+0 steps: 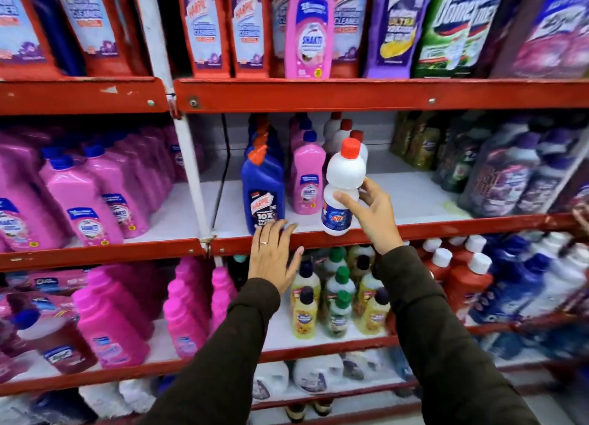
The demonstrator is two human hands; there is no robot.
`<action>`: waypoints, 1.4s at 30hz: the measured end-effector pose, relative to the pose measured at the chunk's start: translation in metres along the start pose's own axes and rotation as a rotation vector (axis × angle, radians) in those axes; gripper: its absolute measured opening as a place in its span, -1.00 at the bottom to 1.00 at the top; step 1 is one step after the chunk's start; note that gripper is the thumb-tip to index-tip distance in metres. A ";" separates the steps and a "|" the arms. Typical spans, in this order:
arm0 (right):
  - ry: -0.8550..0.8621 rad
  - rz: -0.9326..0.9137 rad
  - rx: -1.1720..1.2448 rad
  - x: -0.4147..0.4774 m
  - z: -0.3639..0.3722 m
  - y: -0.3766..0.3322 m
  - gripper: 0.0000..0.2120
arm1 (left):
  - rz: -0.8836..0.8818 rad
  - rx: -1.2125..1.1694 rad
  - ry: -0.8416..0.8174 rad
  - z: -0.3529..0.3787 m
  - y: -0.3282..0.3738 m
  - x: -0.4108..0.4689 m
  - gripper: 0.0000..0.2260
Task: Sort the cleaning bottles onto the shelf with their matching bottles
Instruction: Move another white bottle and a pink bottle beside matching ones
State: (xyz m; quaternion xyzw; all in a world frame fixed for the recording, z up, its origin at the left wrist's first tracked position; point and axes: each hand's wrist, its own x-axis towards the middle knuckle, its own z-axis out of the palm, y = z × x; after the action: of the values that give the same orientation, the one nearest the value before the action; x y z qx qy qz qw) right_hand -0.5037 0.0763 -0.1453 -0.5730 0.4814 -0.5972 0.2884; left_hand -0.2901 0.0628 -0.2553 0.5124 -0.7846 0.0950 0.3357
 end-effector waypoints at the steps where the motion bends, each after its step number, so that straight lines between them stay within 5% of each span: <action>1: 0.012 -0.002 -0.014 0.007 -0.010 0.004 -0.57 | 0.010 -0.002 -0.011 0.006 0.007 0.005 -0.56; 10: 0.007 0.025 -0.067 0.055 -0.051 0.045 -0.53 | -0.061 0.050 -0.142 0.046 0.040 0.031 -0.50; 25: -0.143 0.090 -0.088 0.058 -0.048 0.057 -0.52 | -0.057 0.086 -0.102 0.056 0.037 0.029 -0.53; 31: -0.059 0.087 -0.071 0.044 -0.040 0.051 -0.36 | -0.115 0.004 -0.087 0.048 0.045 0.031 -0.48; 36: 0.205 -0.199 -0.367 0.016 -0.030 0.036 -0.30 | -0.074 -0.087 0.005 0.029 0.054 0.038 -0.49; 42: 0.211 -0.465 -0.562 0.020 -0.016 -0.006 -0.44 | -0.006 -0.073 0.183 -0.018 0.062 0.071 -0.54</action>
State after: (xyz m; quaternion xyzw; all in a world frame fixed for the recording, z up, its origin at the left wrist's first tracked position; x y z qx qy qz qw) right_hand -0.5215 0.0651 -0.1295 -0.6590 0.5108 -0.5471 -0.0743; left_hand -0.3540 0.0471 -0.1852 0.4912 -0.7522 0.1118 0.4247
